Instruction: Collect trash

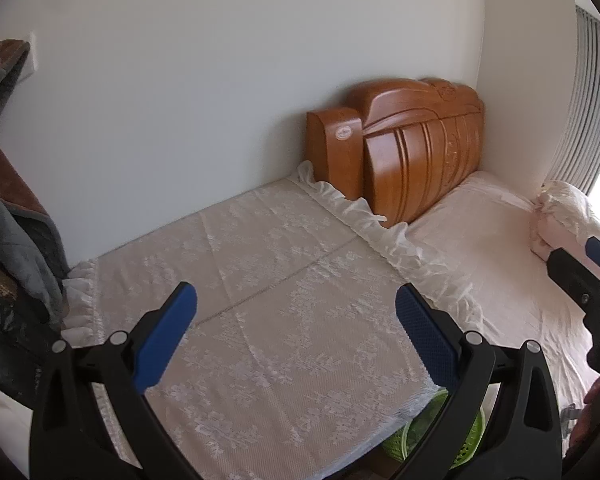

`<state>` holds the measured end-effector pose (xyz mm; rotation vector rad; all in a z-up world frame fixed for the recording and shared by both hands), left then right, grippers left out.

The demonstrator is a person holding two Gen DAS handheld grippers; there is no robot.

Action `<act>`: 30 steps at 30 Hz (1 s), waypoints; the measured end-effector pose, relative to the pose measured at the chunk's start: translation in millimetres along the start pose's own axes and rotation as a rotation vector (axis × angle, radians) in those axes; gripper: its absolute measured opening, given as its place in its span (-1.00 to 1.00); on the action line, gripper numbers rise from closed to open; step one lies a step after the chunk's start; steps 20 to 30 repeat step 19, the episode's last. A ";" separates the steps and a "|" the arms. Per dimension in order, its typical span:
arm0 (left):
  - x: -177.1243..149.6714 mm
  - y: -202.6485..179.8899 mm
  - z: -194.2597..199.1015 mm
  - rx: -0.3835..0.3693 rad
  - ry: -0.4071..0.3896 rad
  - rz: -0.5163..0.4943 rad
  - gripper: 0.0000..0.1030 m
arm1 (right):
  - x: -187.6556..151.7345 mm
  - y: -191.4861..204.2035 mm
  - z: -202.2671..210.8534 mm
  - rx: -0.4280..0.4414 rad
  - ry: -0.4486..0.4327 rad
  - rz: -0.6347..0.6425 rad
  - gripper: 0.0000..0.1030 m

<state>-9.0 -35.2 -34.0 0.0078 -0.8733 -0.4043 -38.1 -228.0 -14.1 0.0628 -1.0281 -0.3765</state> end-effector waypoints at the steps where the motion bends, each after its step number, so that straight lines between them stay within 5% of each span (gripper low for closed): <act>1: -0.2 0.2 -1.1 0.001 0.000 -0.002 0.85 | -0.8 -0.3 -0.5 0.000 0.002 -0.001 0.96; 30: -4.3 -6.2 -15.6 -0.035 0.035 -0.030 0.85 | -2.9 1.3 -6.0 -0.003 0.018 -0.002 0.96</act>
Point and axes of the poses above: each gripper's, at about its wrist camera, not at the fingertips, and z roughly against the way its jaws point, y to its left, x to its top, the point moved 7 cm from there along -z, roughly the way its jaws point, and after that the axes turned 11 degrees about -z, right-handed, at the moved point
